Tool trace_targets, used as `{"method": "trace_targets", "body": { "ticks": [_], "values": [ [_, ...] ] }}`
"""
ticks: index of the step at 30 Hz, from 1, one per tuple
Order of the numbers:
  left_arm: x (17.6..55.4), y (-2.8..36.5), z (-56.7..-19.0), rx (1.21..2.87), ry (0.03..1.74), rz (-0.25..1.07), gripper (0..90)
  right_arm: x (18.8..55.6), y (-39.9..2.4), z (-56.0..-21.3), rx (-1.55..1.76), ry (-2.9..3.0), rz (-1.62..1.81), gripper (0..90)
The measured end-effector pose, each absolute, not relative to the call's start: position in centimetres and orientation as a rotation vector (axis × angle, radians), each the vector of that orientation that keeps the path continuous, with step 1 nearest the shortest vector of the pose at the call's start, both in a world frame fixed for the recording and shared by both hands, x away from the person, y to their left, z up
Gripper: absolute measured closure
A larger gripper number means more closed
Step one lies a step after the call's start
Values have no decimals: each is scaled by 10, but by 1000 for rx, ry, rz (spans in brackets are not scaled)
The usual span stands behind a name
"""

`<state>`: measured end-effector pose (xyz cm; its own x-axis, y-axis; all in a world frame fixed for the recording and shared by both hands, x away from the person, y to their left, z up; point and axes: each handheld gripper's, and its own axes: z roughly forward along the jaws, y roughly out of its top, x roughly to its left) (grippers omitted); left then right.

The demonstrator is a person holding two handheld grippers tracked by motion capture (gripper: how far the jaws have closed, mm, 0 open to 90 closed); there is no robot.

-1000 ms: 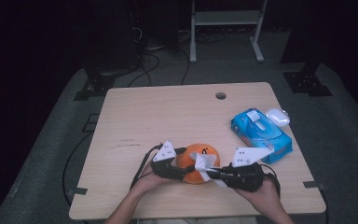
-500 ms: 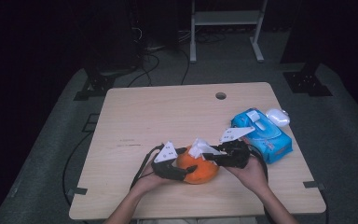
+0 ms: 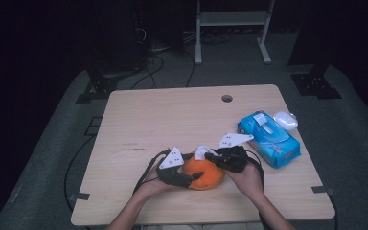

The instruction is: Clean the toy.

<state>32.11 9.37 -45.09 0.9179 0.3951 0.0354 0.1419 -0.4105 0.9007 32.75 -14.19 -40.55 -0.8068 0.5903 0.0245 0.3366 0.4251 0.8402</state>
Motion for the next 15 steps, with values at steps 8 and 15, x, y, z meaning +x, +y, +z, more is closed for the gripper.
{"method": "trace_targets", "body": {
  "ticks": [8,15],
  "values": [
    [324,96,-453,1978,421,282,275,312,-180,-408,848,2382,1323,850],
    [326,97,-454,1964,463,276,274,274,-181,-416,732,2461,1312,850]
  ]
}}
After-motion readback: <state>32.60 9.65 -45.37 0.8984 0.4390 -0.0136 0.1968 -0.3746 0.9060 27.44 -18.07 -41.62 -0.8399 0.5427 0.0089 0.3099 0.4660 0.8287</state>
